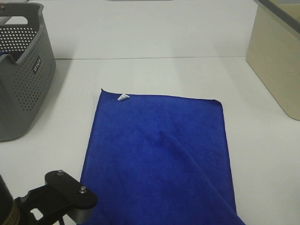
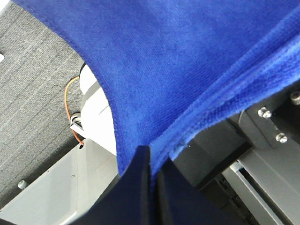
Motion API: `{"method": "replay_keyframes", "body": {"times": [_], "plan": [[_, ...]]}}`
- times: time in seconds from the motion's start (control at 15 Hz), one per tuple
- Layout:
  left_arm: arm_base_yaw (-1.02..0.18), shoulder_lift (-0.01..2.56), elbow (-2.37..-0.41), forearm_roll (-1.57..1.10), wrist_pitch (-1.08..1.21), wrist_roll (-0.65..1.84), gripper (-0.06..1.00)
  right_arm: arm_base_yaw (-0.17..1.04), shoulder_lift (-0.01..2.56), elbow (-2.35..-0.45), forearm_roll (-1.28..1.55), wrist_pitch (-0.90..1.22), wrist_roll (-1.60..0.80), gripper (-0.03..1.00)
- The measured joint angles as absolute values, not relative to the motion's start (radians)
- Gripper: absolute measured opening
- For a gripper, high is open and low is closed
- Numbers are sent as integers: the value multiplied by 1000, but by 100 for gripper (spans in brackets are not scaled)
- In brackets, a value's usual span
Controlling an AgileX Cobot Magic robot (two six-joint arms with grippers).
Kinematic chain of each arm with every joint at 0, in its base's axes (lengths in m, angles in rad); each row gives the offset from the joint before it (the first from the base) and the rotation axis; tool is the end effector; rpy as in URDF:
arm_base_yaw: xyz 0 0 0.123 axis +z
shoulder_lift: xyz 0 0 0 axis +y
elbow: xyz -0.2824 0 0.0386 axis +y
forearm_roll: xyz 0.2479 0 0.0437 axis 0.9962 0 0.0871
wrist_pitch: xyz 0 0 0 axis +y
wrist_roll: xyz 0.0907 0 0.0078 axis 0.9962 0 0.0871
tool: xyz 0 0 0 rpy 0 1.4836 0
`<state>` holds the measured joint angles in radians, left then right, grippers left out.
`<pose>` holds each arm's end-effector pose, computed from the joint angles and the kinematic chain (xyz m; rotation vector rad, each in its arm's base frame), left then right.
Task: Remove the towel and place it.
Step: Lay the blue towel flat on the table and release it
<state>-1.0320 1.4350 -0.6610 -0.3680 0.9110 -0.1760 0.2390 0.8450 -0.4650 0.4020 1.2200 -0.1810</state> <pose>0.0846 -0.1921 0.1787 -0.9034 -2.7965 0.3272 0.0844 0.0550 0.2241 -0.4410 3.0071 0.5888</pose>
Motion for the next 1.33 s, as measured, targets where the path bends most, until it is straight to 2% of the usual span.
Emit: {"method": "replay_keyframes", "body": {"times": [0.47, 0.67, 1.0, 1.33], "plan": [[-827, 1442, -667, -395, 987, -78, 0, 239, 1227, -465, 452, 1208, -197, 2], [-816, 1553, -680, -398, 997, -17, 0, 239, 1359, -467, 487, 1206, -218, 2], [-815, 1799, -852, -355, 1042, 67, 0, 238, 1517, -470, 458, 1149, -238, 2], [-815, 1881, -911, -349, 1051, 90, 0, 237, 1629, -470, 502, 1090, -321, 2]]}}
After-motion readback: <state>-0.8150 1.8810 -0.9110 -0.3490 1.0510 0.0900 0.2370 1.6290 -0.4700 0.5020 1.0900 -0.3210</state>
